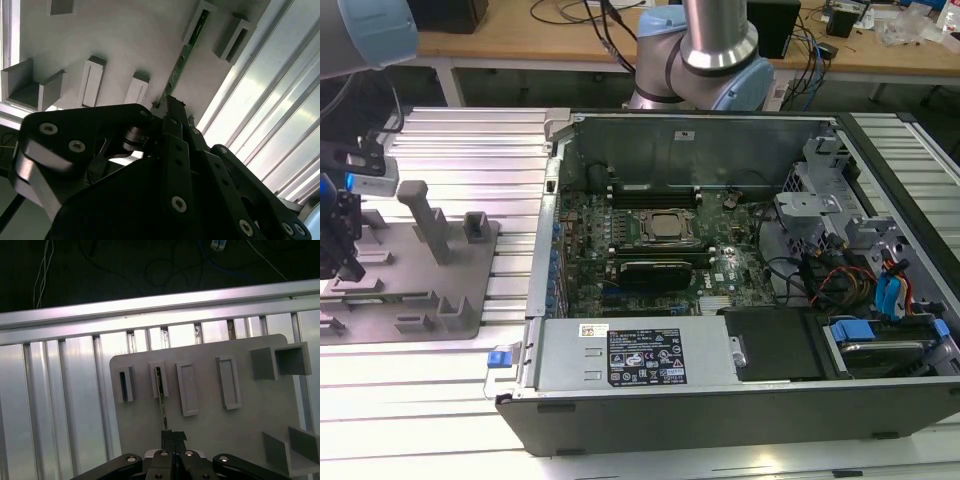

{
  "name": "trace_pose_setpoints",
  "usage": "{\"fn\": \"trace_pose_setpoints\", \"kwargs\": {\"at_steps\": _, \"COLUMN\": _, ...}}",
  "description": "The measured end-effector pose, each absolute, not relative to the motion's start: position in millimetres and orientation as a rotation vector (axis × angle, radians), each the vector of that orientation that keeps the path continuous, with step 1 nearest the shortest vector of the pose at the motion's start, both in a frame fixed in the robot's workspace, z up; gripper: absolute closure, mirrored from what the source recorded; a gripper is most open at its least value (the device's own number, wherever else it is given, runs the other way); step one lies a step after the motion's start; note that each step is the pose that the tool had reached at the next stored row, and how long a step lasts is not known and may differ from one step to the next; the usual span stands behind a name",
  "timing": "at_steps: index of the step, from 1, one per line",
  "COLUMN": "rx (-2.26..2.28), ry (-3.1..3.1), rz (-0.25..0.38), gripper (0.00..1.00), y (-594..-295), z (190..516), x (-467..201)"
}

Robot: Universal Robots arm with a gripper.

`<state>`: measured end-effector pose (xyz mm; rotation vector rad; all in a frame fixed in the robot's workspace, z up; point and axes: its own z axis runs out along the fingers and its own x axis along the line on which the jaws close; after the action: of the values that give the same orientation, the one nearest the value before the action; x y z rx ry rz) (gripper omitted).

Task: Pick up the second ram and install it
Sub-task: 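Pick up the second ram and move it above second insertion slot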

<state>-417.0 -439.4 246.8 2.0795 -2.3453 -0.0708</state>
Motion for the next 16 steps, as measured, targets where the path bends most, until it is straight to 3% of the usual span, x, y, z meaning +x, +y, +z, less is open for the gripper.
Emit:
{"fn": "trace_pose_setpoints", "kwargs": {"at_steps": 14, "rx": 2.107, "ry": -2.314, "rz": -0.076, "gripper": 0.92, "y": -443, "z": 224, "x": -418}}
{"fn": "trace_pose_setpoints", "kwargs": {"at_steps": 16, "rx": 2.108, "ry": -2.314, "rz": -0.076, "gripper": 0.85, "y": -443, "z": 224, "x": -418}}
